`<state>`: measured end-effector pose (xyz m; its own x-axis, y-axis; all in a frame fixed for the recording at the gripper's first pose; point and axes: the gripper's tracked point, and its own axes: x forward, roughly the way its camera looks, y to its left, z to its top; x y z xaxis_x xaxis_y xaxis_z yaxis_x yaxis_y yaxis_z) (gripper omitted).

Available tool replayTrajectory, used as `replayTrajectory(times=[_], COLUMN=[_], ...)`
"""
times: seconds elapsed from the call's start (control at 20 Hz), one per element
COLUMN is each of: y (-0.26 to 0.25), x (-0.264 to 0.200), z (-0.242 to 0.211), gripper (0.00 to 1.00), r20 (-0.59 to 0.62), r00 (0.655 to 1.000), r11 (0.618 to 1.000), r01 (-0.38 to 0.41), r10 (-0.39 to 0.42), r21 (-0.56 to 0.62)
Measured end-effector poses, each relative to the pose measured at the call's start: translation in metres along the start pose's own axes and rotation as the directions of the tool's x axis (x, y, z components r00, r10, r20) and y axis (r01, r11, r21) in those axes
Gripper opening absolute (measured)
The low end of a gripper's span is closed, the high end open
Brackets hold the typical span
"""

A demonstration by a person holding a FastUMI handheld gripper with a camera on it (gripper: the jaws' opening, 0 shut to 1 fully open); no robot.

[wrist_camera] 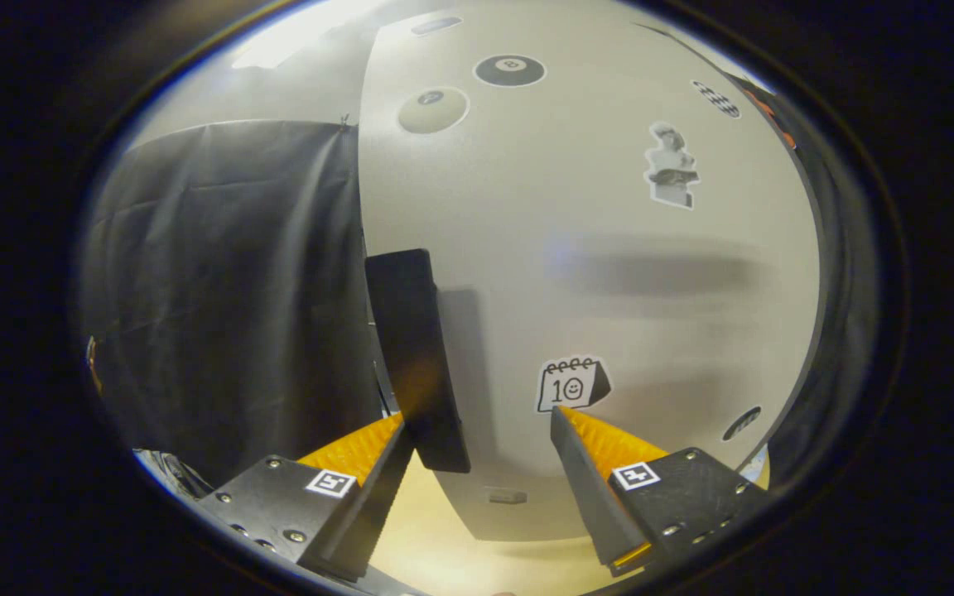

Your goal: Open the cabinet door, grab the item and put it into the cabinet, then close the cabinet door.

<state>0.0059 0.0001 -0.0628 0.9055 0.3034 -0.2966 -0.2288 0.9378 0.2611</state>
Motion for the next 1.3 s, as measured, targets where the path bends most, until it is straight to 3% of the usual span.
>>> replayTrajectory(times=[1.3], y=[0.001], x=[0.009], z=[-0.003], gripper=[0.94], r20=[0.017], r00=[0.998], r11=[0.988], r01=[0.062], r10=[-0.060], r21=[-0.143])
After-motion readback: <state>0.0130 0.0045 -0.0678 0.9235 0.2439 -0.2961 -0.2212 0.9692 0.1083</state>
